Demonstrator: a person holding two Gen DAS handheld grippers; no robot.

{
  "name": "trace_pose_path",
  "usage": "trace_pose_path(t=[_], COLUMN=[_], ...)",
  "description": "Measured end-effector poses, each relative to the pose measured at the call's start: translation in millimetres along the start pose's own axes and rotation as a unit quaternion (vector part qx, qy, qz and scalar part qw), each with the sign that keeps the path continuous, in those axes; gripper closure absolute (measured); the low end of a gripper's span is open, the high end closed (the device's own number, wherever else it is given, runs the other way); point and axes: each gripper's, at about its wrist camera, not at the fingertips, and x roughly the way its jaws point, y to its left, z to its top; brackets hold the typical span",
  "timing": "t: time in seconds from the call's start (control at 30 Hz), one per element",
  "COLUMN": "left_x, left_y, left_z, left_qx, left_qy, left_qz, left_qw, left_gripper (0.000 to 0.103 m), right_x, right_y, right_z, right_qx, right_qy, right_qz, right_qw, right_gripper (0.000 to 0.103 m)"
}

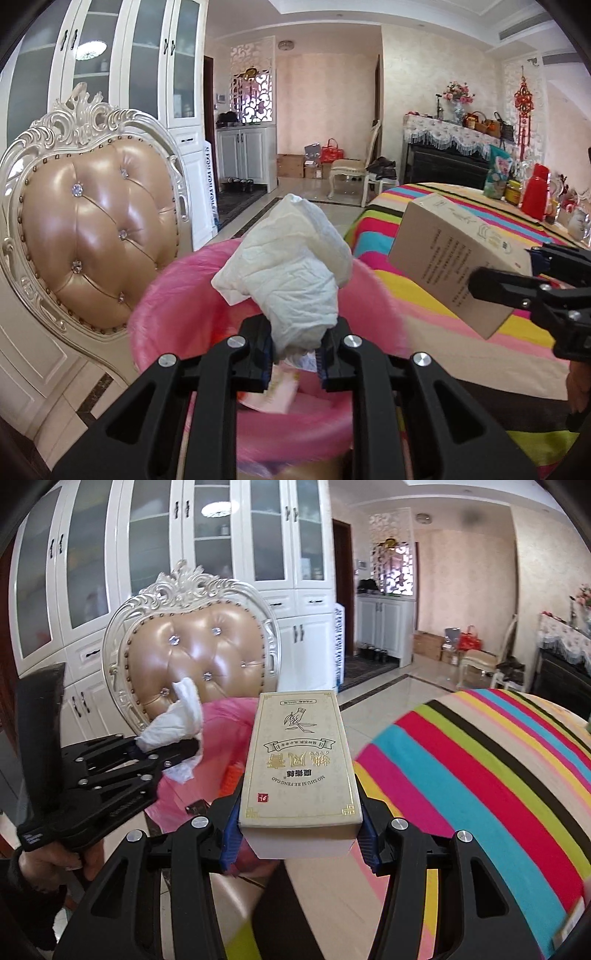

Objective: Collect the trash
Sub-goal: 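Carry the tissue and cream box over the pink wastebasket with both tools, then open both tools over the wastebasket to drop the tissue and box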

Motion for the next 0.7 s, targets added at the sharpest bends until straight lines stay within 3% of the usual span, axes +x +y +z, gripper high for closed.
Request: trace_pose_path(t=[0.3, 0.37, 0.4, 0.43, 0.5, 0.7], left_x=[44.9, 50.2, 50.1, 49.0, 42.4, 26.0], left_y=[37.9, 43.4, 45.3, 50.1, 61.2, 75.0], left_z=[-3.3, -5.1, -6.2, -7.2, -10.1, -18.0], left_qx=[-0.021, -0.027, -0.031, -0.039, -0.061, -0.078], left_qy=[0.024, 0.028, 0.027, 0.023, 0.01, 0.006], left_qz=[0.002, 0.003, 0.01, 0.019, 0.024, 0.048], left_qw=[0.9995, 0.9993, 0.9991, 0.9988, 0.9978, 0.9958], left_gripper=[0.082, 0.074, 0.058, 0.04, 0.035, 0.02], right_x=[58.7, 71.0, 74.4, 76.8, 75.5, 52.4], right_y=[11.8, 12.6, 12.3, 11.0, 6.2, -7.6], right_z=[16.3, 18.2, 18.5, 18.9, 19.7, 16.8], right_qx=[0.002, 0.003, 0.005, 0.009, 0.023, 0.028], right_qy=[0.026, 0.033, 0.034, 0.032, 0.022, 0.01], right_qz=[0.022, 0.026, 0.03, 0.035, 0.041, 0.03], right_qw=[0.999, 0.999, 0.999, 0.999, 0.999, 0.999], right_gripper=[0.051, 0.051, 0.05, 0.038, 0.025, 0.025])
